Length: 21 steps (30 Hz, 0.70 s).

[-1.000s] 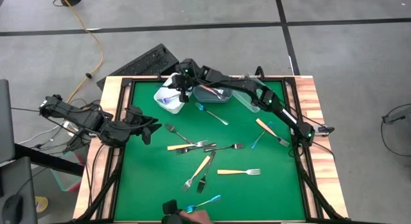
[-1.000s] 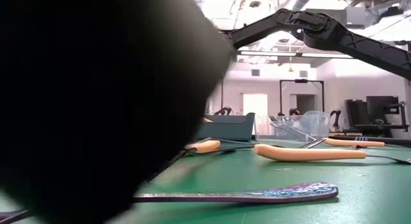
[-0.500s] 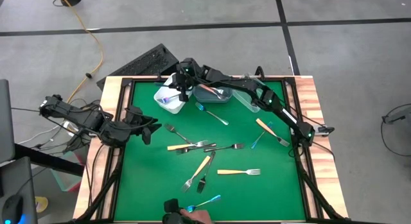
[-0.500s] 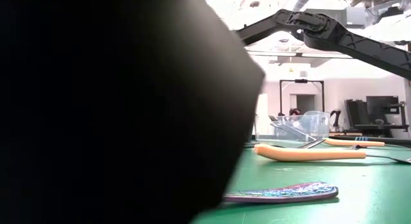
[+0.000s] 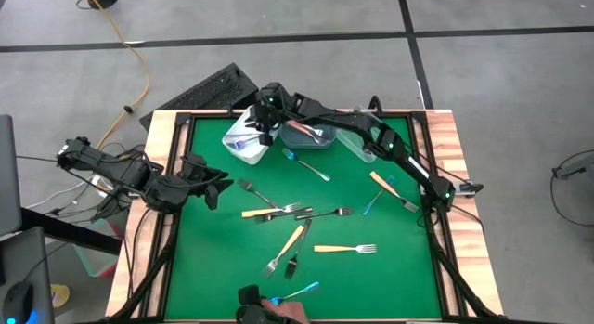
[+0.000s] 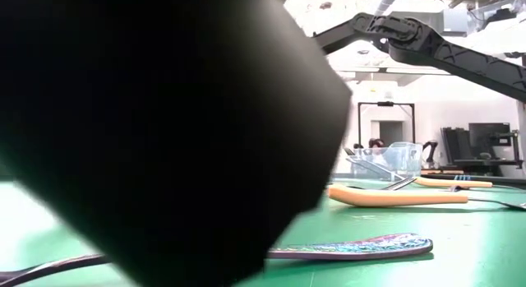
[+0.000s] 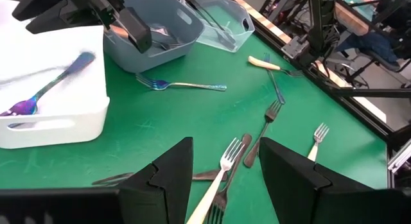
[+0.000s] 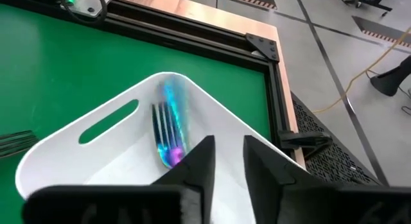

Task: Sort silverware by color (type)
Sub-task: Put the yellow fork into the blue bin

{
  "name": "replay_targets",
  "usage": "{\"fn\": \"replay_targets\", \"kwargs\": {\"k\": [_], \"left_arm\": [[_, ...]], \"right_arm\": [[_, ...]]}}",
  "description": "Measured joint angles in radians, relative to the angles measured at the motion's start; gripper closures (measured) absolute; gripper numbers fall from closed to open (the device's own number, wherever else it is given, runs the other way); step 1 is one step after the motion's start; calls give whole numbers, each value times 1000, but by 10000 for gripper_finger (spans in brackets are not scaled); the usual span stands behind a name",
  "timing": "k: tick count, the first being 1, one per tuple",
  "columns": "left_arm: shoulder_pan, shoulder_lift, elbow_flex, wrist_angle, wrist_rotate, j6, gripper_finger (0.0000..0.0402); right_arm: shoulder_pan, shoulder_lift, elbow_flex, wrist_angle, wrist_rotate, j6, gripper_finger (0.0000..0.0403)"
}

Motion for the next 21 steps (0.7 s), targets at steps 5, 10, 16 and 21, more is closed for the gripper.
{"fn": "replay_targets", "kwargs": {"k": [5, 10, 16, 21], "left_arm": [[0, 0, 0, -11, 0, 0, 239], [0, 0, 0, -13, 0, 0, 239], [0, 0, 0, -13, -1, 0, 239], [0, 0, 0, -13, -2, -6, 239]], "right_arm": [[0, 0, 0, 2, 1, -1, 271], [0, -1, 17, 15, 41, -2, 253], [-3, -95, 25, 8, 75, -10, 256], [-16, -221, 25, -63, 141, 1, 257]]}}
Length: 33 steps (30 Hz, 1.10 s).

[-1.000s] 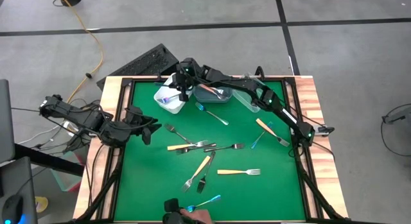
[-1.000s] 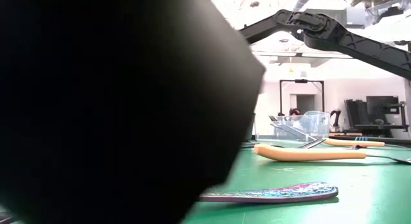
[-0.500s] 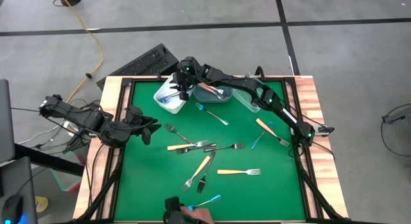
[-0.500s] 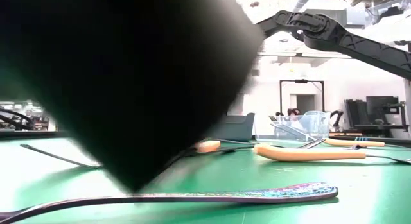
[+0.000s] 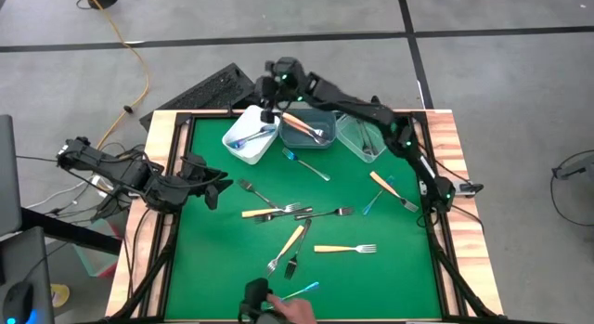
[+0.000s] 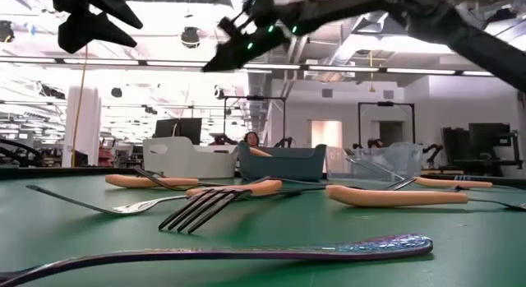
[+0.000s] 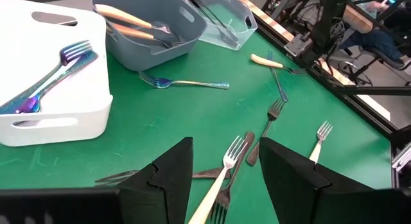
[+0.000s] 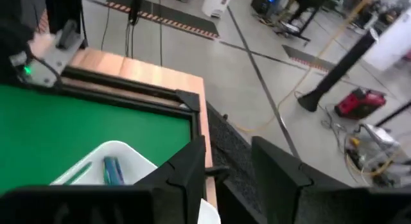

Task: Sort silverware by color (type)
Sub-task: Put the yellow fork into the blue bin

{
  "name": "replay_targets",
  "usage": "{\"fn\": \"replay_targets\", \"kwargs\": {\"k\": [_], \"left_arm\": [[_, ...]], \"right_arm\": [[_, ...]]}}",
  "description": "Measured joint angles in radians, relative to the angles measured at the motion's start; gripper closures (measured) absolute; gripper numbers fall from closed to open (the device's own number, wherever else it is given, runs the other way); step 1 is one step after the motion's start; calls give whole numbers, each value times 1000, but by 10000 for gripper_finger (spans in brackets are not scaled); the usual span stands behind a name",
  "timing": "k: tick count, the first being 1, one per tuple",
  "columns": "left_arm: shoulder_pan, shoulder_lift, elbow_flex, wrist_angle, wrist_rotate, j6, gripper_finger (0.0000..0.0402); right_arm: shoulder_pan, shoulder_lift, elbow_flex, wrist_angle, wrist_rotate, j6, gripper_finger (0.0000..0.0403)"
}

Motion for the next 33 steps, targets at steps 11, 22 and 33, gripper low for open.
{"fn": "replay_targets", "kwargs": {"k": [11, 22, 33], "left_arm": [[0, 0, 0, 3, -13, -93, 239], [51, 0, 0, 0, -32, -60, 239], [78, 0, 0, 0, 36, 9, 239]], "right_arm": [[-30, -311, -1, -505, 182, 45, 257], [-79, -422, -41, -1221, 126, 259, 257], [5, -693, -639, -1151, 195, 542, 257]]}}
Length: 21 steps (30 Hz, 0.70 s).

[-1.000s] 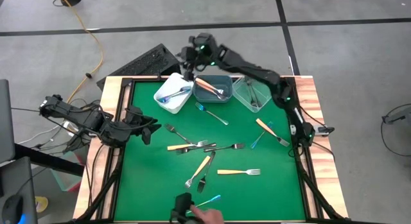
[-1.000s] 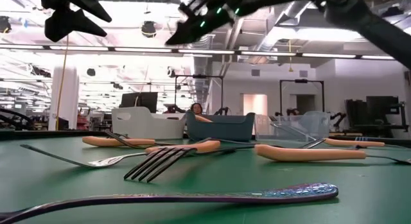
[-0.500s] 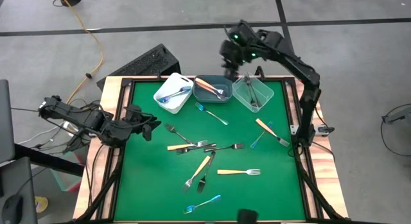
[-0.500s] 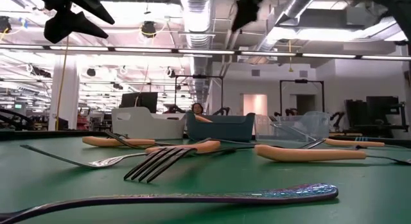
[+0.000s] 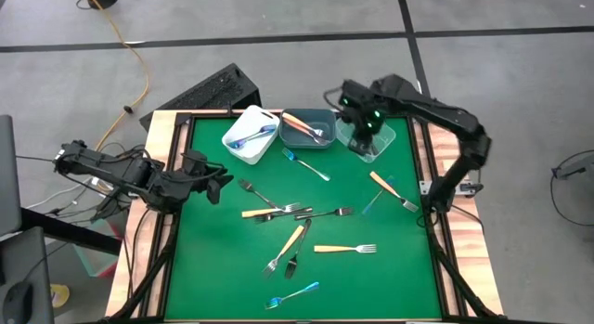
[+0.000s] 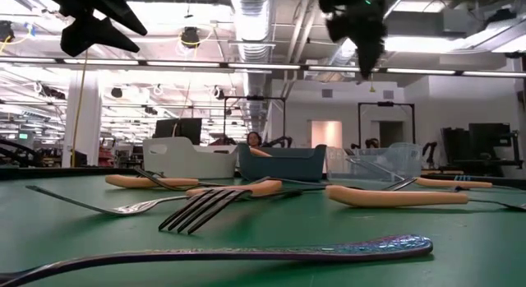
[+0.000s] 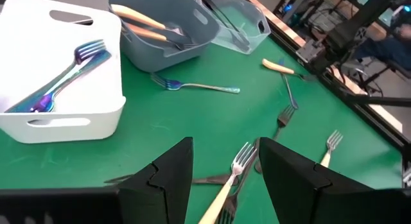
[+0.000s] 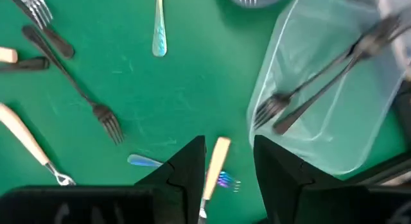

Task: Sort silverware by color (type)
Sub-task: Put the yellow fork into the blue bin

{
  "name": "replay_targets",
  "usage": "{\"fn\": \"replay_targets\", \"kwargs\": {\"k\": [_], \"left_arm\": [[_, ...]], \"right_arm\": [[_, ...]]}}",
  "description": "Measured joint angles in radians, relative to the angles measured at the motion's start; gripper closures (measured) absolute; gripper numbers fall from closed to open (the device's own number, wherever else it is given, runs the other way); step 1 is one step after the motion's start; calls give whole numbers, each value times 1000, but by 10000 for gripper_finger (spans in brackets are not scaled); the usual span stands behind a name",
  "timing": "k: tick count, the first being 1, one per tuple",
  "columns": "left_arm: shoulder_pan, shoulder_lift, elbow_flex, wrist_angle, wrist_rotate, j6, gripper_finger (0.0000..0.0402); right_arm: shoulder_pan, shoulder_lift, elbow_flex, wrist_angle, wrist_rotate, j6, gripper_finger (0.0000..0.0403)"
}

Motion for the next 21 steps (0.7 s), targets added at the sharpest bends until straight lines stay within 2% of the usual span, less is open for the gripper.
{"fn": "replay_targets", "kwargs": {"k": [5, 10, 16, 21], "left_arm": [[0, 0, 0, 0, 17, 21, 239], [0, 0, 0, 0, 18, 27, 239], [1, 0, 0, 10, 27, 23, 239], [19, 0, 0, 27, 72, 15, 239]], "right_arm": [[79, -213, -332, 166, 2, 179, 257], [161, -377, -587, 303, 3, 403, 257], [236, -494, -815, 368, 7, 607, 257], [263, -517, -923, 301, 4, 800, 257]]}}
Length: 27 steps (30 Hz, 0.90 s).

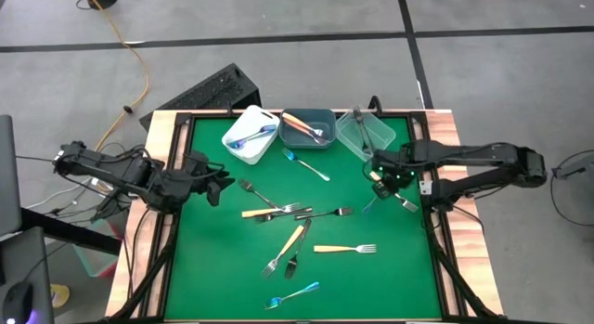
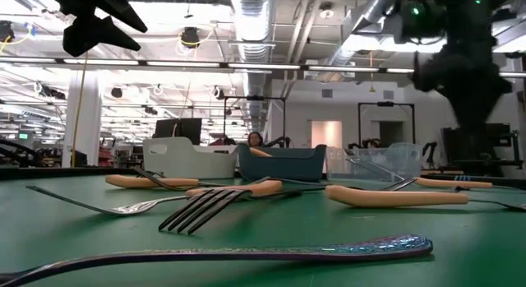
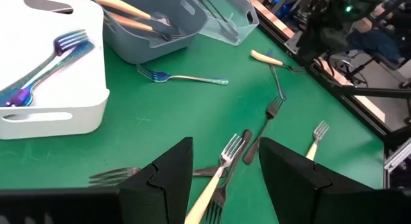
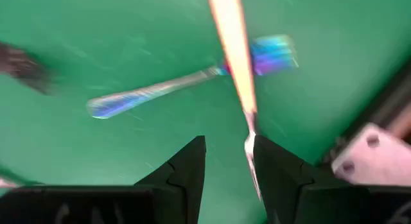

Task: Sort silverware by color (type)
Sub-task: Put the yellow fork into the blue bin

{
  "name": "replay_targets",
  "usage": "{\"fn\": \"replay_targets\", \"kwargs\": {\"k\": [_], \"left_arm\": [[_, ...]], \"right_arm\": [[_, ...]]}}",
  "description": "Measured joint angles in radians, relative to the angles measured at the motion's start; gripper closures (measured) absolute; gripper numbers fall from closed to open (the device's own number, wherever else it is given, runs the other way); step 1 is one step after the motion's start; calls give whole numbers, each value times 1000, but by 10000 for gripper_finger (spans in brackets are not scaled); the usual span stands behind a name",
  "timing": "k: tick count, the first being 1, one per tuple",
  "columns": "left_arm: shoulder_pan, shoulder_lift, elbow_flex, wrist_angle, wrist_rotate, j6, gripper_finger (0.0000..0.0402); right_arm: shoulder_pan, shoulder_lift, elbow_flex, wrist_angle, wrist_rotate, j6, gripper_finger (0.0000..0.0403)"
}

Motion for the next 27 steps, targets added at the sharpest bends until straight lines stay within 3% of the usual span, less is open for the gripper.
{"fn": "replay_targets", "kwargs": {"k": [7, 17, 27], "left_arm": [[32, 0, 0, 0, 22, -8, 239], [54, 0, 0, 0, 22, -3, 239], [54, 0, 0, 0, 19, 16, 239]], "right_arm": [[19, 8, -35, -29, 17, 115, 257], [17, 19, -35, -70, 223, 376, 257], [-5, 130, -35, -125, 238, 461, 257]]}}
